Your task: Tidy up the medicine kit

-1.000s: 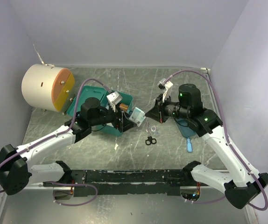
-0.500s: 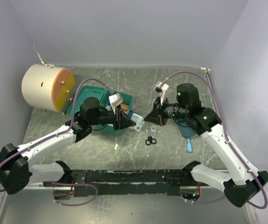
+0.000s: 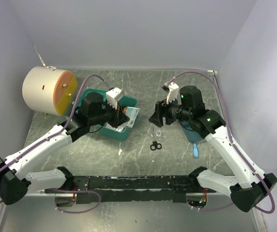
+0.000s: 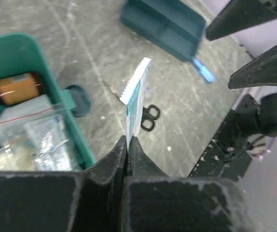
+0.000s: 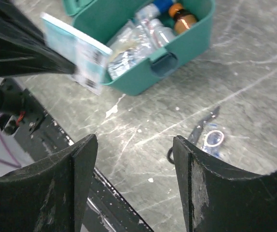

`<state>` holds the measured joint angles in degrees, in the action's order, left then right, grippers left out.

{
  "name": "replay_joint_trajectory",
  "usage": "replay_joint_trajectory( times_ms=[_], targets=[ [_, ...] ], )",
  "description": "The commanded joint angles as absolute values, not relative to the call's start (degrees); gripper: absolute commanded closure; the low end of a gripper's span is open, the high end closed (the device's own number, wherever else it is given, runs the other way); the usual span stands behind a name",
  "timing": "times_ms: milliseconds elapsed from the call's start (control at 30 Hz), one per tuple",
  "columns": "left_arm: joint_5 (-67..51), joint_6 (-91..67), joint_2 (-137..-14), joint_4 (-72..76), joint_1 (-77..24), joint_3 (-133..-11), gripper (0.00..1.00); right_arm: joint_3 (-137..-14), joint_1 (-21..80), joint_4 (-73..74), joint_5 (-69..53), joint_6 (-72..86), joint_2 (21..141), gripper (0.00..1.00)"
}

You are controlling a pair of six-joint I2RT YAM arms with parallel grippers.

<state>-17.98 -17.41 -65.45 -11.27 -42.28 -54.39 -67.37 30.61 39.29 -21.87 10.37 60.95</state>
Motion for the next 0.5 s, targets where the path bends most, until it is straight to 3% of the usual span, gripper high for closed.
replay_joint_trajectory(
  times_ms=[0, 200, 467],
  targets=[
    [-4.72, -15.22, -66.78, -29.28, -40.72, -61.97, 0.93, -66.43, 30.77, 38.81, -11.04, 13.53, 61.44, 0.36],
    [-3.78, -15.61, -75.93, -40.29, -35.52, -70.95, 0.93, -64.94, 30.75, 37.61, -9.92, 14.88, 61.27, 0.35],
    [-11.75, -15.13, -89.59, -41.53, -33.84, -74.65, 0.93, -61.4, 30.78, 34.75, -10.4, 17.93, 61.69, 0.35]
  ],
)
